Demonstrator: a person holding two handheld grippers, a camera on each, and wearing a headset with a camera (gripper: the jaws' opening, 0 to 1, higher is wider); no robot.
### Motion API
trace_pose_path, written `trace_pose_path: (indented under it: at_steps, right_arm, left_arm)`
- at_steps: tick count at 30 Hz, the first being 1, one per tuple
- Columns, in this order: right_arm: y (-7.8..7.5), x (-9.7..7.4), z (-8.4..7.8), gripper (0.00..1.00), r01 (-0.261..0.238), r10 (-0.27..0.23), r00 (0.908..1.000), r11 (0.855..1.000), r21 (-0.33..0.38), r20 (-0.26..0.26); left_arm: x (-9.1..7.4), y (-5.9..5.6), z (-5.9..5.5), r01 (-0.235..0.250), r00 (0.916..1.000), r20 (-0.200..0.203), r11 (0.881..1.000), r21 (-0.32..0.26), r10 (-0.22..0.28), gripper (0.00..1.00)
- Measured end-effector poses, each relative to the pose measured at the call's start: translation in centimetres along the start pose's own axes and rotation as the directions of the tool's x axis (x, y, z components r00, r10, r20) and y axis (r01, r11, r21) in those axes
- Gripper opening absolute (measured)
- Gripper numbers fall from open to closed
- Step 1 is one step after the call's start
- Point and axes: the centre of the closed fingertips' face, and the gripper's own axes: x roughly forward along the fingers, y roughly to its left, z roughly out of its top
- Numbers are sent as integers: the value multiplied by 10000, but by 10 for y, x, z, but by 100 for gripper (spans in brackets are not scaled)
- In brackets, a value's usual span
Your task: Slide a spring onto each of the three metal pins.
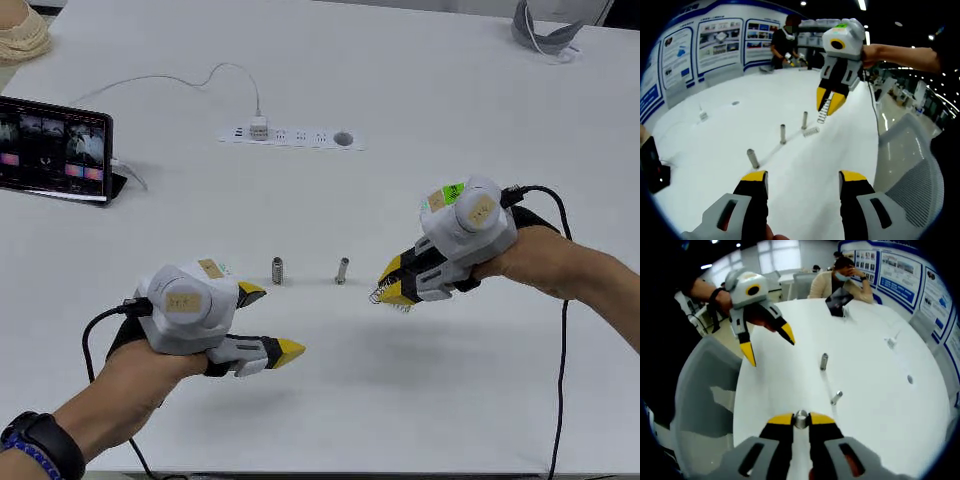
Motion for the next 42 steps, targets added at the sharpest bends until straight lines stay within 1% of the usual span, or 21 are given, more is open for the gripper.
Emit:
trace_pose_path:
  at_steps: [4, 5, 12, 17, 25, 28, 33, 42]
  right_arm:
    - [-7, 1, 2, 13, 47, -48, 10000, 10000, -43, -17]
    - [-10, 1, 2, 13, 78, -78, 10000, 9999, -65, -32]
    - [-24, 4, 6, 13, 292, -295, 9993, 9995, -130, -221]
    - [-33, 11, 7, 13, 267, -280, 9986, 9993, -274, -456]
    - [-47, 21, 17, 13, 321, -345, 9974, 9988, -383, -634]
    - [-51, 24, 18, 13, 364, -406, 9959, 9980, -523, -811]
    - [-59, 28, 17, 13, 369, -422, 9951, 9975, -602, -891]
    - [-63, 36, 22, 13, 250, -319, 9945, 9972, -703, -994]
  left_arm:
    - [-4, 5, -2, -183, 9998, 25, 9997, -188, 183, 61]
    - [-6, 6, -3, -229, 9997, 32, 9995, -240, 229, 62]
    - [-13, 12, -9, -474, 9989, 37, 9974, -547, 477, 67]
    - [-17, 16, -15, -618, 9981, -45, 9949, -802, 616, 70]
    - [-22, 19, -24, -731, 9973, -85, 9908, -1143, 726, 72]
    - [-23, 19, -25, -756, 9971, -48, 9892, -1255, 756, 72]
    - [-25, 22, -25, -828, 9965, 26, 9869, -1381, 840, 72]
    - [-31, 28, -31, -929, 9956, 6, 9840, -1520, 940, 72]
